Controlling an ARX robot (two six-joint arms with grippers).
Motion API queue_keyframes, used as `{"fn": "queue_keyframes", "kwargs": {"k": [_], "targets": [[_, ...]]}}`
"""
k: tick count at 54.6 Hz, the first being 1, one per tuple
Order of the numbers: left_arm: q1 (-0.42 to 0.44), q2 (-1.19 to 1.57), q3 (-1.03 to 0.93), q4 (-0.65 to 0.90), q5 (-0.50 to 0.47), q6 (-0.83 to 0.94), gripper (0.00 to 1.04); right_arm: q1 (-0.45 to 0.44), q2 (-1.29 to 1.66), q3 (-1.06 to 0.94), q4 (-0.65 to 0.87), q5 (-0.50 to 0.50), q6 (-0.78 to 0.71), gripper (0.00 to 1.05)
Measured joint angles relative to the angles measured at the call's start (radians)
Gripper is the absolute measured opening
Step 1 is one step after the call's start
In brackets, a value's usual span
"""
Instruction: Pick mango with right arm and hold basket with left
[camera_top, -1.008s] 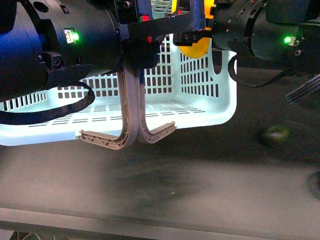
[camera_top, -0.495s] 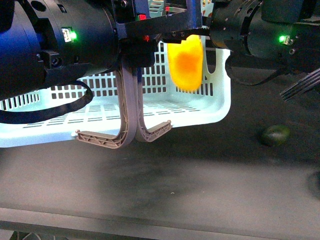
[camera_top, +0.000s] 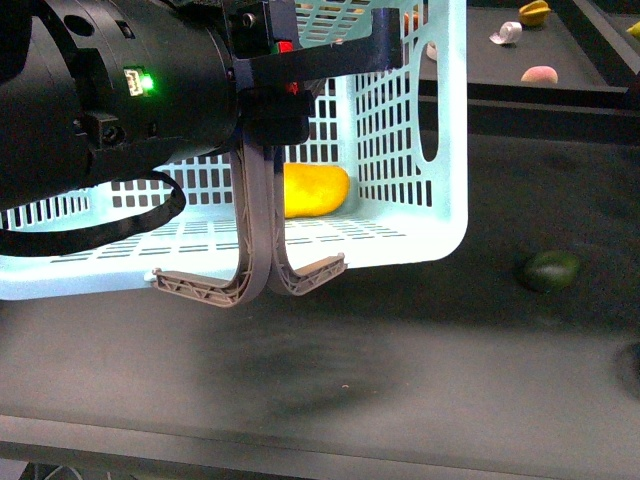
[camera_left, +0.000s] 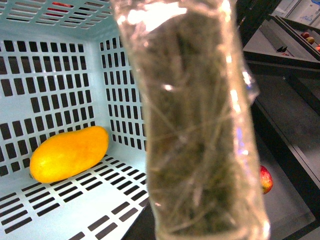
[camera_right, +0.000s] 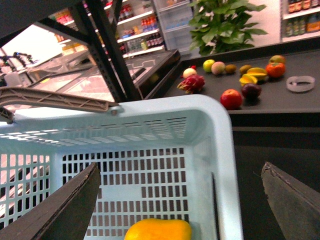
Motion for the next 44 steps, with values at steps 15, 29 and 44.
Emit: {"fn": "queue_keyframes", "kwargs": {"k": [15, 29, 44], "targets": [[0.0, 0.0, 0.0, 0.0, 0.003, 0.0, 0.04, -0.053, -0.352, -0.288, -0.064, 0.144, 0.008, 0.96], [0.0, 0.0, 0.0, 0.0, 0.004, 0.0, 0.04, -0.045, -0.69, -0.459, -0.267, 0.298, 0.023, 0.96], [0.0, 0.0, 0.0, 0.0, 0.003, 0.001, 0.04, -0.032, -0.891, -0.503, -0.424, 0.347, 0.039, 0.96]]}}
